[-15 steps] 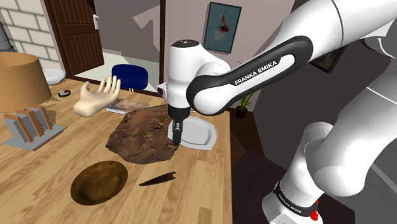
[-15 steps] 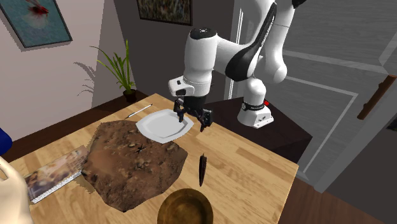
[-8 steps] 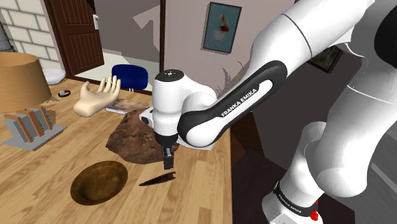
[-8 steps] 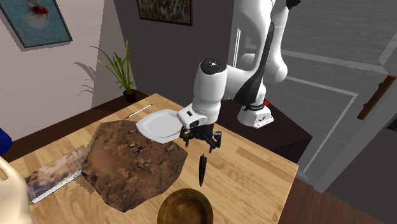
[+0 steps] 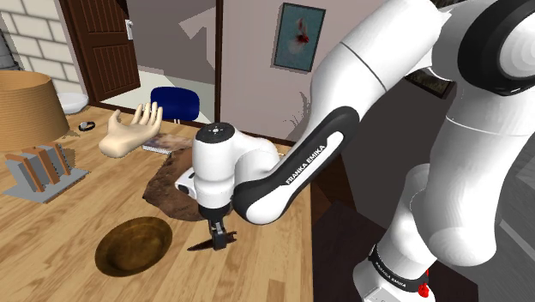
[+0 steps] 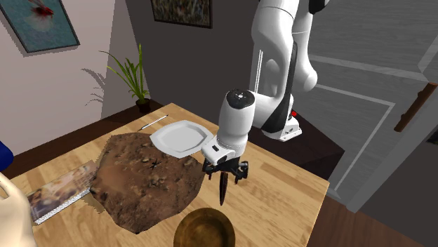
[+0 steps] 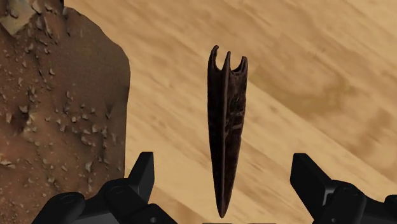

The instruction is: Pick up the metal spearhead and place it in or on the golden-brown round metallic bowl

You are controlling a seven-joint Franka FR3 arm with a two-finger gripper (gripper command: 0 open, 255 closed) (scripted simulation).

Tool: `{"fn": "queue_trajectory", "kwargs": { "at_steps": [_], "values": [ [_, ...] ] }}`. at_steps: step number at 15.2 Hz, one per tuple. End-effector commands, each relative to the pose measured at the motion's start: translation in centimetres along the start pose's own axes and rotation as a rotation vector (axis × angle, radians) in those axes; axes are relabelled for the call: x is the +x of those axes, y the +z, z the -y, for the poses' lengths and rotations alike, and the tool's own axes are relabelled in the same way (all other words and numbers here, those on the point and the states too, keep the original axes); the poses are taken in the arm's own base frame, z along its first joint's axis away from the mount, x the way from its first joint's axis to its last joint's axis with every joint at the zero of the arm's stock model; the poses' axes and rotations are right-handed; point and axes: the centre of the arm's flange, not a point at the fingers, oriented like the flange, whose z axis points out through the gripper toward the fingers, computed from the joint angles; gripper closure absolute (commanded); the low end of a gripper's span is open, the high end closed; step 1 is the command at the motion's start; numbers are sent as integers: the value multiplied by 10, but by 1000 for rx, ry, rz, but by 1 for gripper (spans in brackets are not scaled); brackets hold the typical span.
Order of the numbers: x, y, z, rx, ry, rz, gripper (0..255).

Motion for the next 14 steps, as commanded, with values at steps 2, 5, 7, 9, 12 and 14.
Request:
{"fn": "queue_trajectory", "kwargs": {
  "at_steps": [2, 5, 7, 9, 12, 14],
  "values": [
    [-1, 19, 1, 0, -1, 0, 0],
    [-1, 19, 1, 0, -1, 0, 0],
    [-1, 19, 1, 0, -1, 0, 0],
    [-1, 19, 1, 0, -1, 0, 0],
    [-1, 19, 1, 0, -1, 0, 255],
    [-1, 19, 1, 0, -1, 0, 255]
  ]
}}
